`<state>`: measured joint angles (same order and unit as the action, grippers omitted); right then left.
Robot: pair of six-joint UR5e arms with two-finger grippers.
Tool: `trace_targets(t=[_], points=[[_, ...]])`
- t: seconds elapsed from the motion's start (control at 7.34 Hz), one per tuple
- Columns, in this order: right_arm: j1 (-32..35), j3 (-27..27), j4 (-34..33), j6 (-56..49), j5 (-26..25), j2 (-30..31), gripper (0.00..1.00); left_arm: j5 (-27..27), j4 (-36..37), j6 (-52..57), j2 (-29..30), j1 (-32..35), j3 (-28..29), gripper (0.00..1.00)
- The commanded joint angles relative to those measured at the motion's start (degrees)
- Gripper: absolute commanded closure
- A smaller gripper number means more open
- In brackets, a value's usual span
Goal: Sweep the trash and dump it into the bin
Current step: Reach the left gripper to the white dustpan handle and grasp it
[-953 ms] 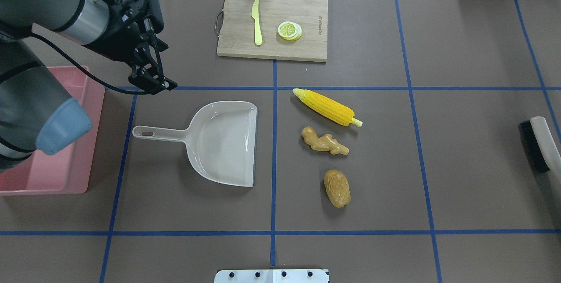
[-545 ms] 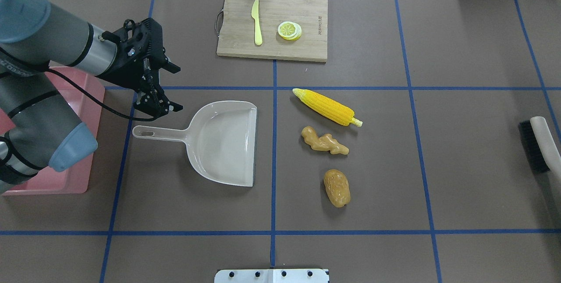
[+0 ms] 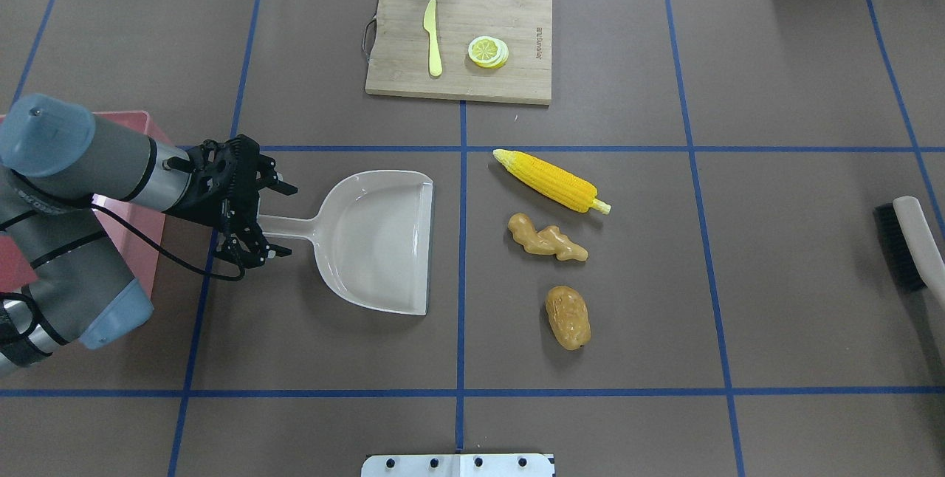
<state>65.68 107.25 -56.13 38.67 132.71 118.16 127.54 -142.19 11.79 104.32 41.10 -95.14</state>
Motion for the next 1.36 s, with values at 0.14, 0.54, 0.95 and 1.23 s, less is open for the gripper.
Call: trace_targets(t=[0.14, 0.54, 0.95, 1.23], points=[[-7.4, 0.0, 2.2, 6.4, -2.1, 0.2, 0.0, -0.3, 0.5, 0.3, -0.1, 0.7, 1.1, 0.02], [-10.9, -0.3, 2.0, 6.4, -4.4, 0.8, 0.0, -0.6, 5.9, 0.3, 1.9, 0.0, 2.0, 0.02], [-11.9, -0.3, 2.1, 5.5, -5.4, 3.1, 0.07, -0.5, 5.8, 0.6, 3.5, -1.3, 4.1, 0.02], [-11.9, -0.3, 2.3, 5.5, -5.0, 3.1, 0.6, -0.1, 5.3, 0.5, 3.4, -1.3, 3.8, 0.02]])
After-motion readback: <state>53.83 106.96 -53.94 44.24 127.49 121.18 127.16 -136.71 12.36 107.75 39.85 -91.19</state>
